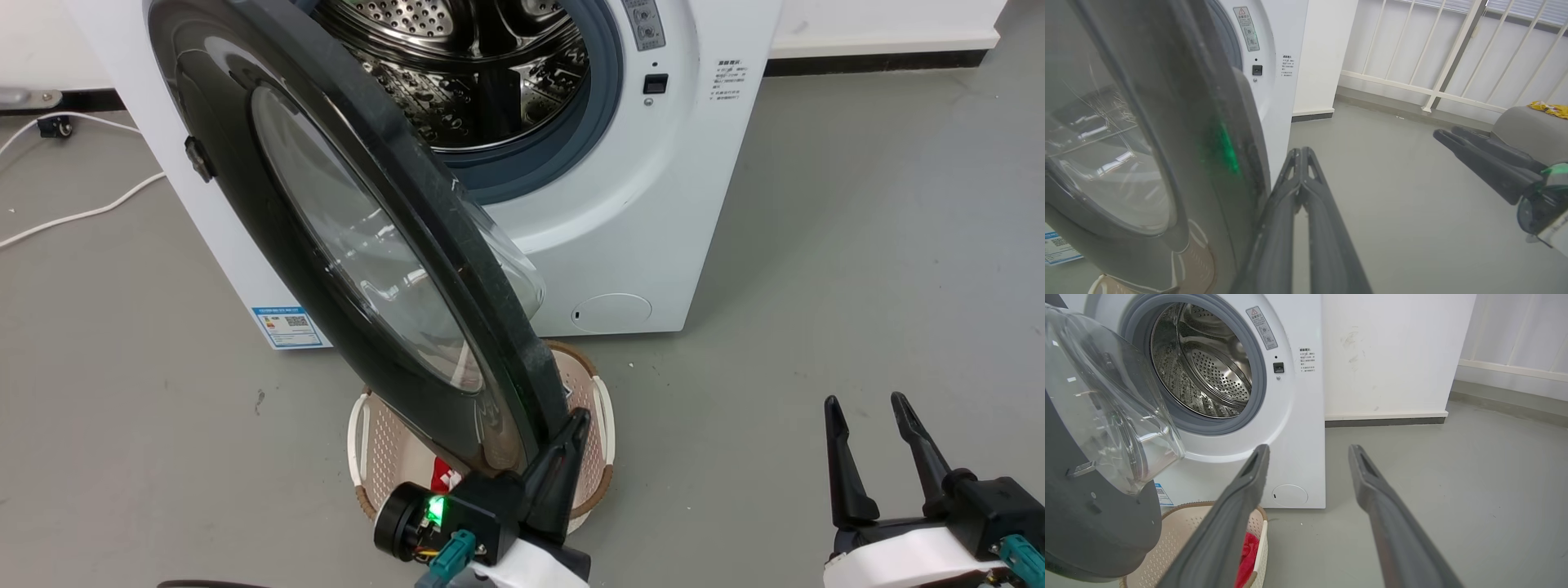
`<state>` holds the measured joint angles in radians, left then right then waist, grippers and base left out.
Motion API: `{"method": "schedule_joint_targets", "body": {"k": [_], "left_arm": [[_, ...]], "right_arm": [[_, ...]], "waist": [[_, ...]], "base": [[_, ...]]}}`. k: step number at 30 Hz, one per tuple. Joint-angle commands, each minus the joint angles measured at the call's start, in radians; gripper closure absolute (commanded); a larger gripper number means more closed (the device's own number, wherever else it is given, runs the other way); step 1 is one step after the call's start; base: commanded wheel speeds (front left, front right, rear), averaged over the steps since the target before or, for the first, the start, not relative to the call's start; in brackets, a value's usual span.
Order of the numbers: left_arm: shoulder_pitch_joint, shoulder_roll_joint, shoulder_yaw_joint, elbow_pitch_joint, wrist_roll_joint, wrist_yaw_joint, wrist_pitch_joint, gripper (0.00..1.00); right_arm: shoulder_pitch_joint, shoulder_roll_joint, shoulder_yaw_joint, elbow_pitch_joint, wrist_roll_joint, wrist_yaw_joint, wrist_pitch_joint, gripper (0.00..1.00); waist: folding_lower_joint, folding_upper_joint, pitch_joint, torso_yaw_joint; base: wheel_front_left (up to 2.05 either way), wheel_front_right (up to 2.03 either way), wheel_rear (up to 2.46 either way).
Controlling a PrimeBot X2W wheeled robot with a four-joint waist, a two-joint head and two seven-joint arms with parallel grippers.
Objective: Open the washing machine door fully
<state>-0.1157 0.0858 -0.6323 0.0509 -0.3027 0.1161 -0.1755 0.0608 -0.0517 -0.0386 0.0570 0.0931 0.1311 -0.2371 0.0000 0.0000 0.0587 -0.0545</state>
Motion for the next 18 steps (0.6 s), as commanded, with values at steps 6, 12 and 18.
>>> {"method": "schedule_joint_targets", "body": {"k": [6, 12, 18], "left_arm": [[-0.026, -0.009, 0.019, 0.039, -0.011, 0.028, -0.03, 1.0], [-0.038, -0.011, 0.029, 0.063, -0.017, 0.046, -0.05, 1.0], [-0.049, -0.011, 0.043, 0.078, -0.015, 0.065, -0.068, 1.0]], "right_arm": [[-0.016, 0.003, 0.003, 0.005, 0.01, -0.001, 0.002, 0.0], [-0.019, 0.003, 0.001, 0.003, 0.012, -0.001, 0.004, 0.0], [-0.018, 0.003, -0.001, -0.001, 0.01, -0.001, 0.009, 0.0]], "waist": [[0.0, 0.0, 0.009, 0.003], [0.0, 0.0, 0.014, 0.008], [0.0, 0.0, 0.014, 0.018]], "base": [[0.0, 0.0, 0.0], [0.0, 0.0, 0.0], [0.0, 0.0, 0.0]]}}
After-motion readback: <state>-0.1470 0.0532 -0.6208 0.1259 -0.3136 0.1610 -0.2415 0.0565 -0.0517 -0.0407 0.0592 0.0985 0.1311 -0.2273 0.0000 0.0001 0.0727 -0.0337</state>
